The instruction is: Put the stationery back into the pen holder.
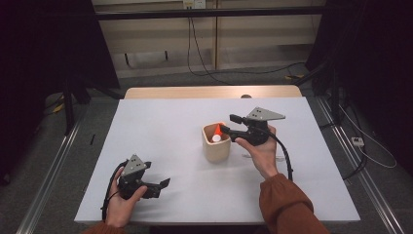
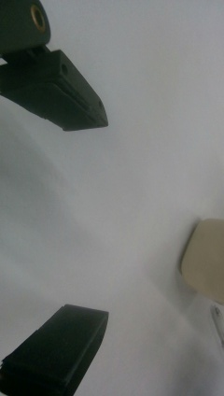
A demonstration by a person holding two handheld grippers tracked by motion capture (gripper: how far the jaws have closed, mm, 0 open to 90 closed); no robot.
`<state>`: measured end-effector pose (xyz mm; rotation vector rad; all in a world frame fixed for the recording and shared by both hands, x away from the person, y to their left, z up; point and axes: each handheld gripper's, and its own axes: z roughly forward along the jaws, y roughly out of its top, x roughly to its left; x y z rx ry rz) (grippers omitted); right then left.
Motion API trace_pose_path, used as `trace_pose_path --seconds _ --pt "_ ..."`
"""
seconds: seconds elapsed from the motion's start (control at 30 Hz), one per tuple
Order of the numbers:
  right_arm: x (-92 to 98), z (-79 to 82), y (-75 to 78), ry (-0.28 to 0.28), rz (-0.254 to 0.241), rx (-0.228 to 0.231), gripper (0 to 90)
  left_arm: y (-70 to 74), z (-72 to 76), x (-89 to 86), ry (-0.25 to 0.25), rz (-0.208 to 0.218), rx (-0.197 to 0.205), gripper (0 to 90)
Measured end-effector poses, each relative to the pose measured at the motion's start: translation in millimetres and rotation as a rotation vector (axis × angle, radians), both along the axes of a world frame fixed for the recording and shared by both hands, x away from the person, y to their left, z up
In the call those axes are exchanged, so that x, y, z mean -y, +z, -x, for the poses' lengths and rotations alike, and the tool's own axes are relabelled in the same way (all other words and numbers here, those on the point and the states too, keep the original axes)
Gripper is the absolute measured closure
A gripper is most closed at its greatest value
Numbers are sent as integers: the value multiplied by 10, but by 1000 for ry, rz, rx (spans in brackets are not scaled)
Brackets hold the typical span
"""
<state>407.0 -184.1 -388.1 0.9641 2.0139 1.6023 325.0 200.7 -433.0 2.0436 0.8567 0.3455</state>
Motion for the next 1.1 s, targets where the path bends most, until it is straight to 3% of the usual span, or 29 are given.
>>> trace_pose_path --seconds 0.13,0.3,0.43,0.73,0.83,1.1 --pt "65 11 49 -57 62 -11 286 0 0 0 1 1 0 70" --pt "174 11 56 -94 78 -56 186 -1 -1 -1 0 0 -1 70" --pt "257 33 58 -94 53 -79 140 -1 -1 0 0 0 0 70" --pt "437 105 89 -113 86 -94 72 -3 -1 2 2 1 -3 70" --pt "489 140 66 -123 87 -112 73 -5 -1 6 -2 0 -3 70" --pt "601 270 27 -144 99 -103 74 -3 -2 9 -4 1 0 70"
